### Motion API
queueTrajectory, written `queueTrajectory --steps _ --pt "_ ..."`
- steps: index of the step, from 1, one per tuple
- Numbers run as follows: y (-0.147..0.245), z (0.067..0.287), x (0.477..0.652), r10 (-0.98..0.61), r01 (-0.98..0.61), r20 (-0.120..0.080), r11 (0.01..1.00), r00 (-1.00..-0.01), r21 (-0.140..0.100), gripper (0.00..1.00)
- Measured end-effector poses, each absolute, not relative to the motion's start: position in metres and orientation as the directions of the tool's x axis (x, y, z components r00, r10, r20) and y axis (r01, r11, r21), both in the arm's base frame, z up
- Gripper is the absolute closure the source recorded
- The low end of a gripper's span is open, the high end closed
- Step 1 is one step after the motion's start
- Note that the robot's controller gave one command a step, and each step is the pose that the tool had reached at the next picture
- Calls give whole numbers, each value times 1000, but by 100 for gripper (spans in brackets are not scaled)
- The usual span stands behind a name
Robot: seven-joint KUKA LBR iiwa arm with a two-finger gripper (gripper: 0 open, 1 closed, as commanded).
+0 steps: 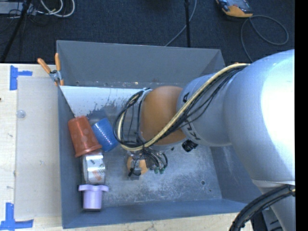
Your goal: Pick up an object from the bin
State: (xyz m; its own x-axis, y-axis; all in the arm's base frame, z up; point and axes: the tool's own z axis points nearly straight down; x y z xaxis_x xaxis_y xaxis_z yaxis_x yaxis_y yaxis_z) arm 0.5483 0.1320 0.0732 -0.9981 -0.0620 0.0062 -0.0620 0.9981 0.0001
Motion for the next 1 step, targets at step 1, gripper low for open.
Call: queueTrajectory --steps 1 --pt "129 114 544 -65 -65 14 998 -998 -1 100"
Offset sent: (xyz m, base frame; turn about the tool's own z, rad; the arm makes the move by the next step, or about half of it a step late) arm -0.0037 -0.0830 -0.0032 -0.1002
